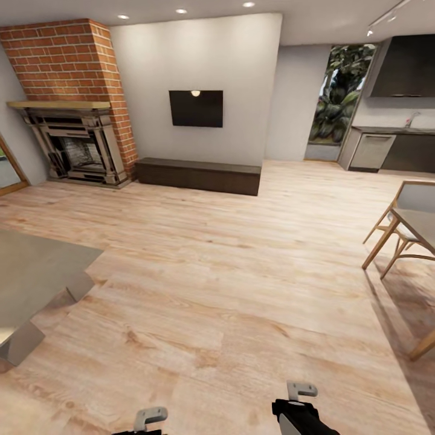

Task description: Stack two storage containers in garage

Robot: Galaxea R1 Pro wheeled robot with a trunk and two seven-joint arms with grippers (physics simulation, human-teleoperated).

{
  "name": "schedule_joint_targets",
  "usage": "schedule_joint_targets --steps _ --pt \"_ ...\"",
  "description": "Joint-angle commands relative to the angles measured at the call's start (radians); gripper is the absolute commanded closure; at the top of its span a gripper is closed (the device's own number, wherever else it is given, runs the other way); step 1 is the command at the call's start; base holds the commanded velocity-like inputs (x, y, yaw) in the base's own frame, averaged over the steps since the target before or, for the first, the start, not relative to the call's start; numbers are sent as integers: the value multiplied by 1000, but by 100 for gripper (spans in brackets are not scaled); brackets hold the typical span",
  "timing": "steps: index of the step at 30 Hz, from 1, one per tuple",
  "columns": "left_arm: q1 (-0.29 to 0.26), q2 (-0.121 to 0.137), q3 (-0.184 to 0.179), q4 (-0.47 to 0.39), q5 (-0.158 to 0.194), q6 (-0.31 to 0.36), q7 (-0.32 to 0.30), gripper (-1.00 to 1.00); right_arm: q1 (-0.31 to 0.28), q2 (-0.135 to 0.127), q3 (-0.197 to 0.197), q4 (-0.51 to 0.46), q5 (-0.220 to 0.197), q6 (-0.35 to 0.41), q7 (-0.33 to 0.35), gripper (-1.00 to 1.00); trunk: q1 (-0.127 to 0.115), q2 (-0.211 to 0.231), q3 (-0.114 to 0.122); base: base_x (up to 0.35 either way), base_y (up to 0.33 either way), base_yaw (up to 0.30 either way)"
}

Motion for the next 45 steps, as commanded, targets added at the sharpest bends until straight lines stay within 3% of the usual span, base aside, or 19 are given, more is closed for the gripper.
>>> schedule_joint_targets --steps 1,45 --pt "0 -1 3 -2 10 7 -1 -100 -1 -1 8 -2 -5 6 -8 -100 1 -1 -1 324 0 0" --pt "0 -1 4 -2 10 6 -1 -100 -1 -1 9 -2 -5 6 -8 -100 1 -1 4 326 0 0"
